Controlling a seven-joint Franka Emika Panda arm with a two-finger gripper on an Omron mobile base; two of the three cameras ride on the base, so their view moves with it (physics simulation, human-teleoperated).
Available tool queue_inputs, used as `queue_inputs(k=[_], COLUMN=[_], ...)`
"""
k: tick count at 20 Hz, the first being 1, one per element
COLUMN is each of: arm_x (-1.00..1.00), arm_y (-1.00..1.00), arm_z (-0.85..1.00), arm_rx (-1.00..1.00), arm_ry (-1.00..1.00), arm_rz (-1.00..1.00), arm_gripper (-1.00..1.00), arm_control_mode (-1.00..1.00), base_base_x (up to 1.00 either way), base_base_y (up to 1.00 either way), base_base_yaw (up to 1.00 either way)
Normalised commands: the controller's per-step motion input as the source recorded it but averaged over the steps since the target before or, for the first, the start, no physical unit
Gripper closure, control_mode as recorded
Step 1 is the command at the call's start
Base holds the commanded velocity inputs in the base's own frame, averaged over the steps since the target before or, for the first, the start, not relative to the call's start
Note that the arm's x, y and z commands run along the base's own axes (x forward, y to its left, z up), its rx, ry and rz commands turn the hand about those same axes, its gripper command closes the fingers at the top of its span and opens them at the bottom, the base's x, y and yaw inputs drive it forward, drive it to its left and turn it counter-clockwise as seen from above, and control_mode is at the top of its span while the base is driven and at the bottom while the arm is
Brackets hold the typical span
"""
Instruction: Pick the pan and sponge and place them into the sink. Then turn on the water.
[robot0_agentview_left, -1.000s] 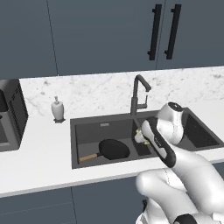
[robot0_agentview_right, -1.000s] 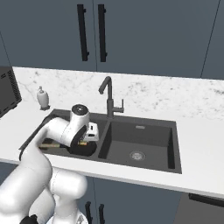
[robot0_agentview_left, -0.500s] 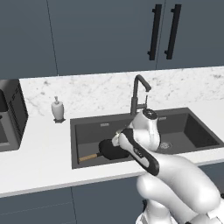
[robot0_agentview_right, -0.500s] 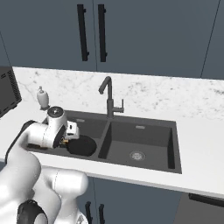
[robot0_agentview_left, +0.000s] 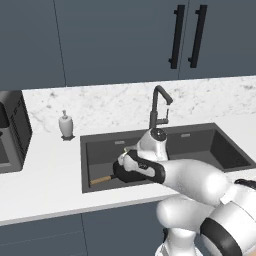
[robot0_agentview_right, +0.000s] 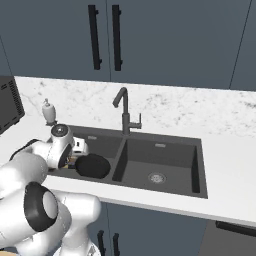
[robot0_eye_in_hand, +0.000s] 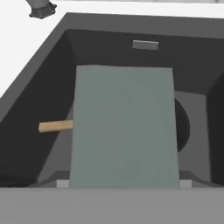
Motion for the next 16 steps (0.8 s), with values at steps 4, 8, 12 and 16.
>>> queue_inputs(k=[4,8,12,16], arm_x=[0.61,0.47,0.31,0.19], arm_y=[0.00,0.00,0.00,0.00], arm_z=[-0.16,-0.27,-0.40,-0.56], arm_rx=[0.00,0.00,0.00,0.00], arm_ry=[0.00,0.05,0.10,0.11], arm_rz=[0.00,0.00,0.00,0.00], arm_gripper=[1.00,1.00,1.00,1.00], arm_control_mode=[-1.00,-1.00,-1.00,-1.00], base_base_x=[0.00,0.00,0.00,0.00], base_base_y=[0.00,0.00,0.00,0.00], base_base_yaw=[0.00,0.00,0.00,0.00])
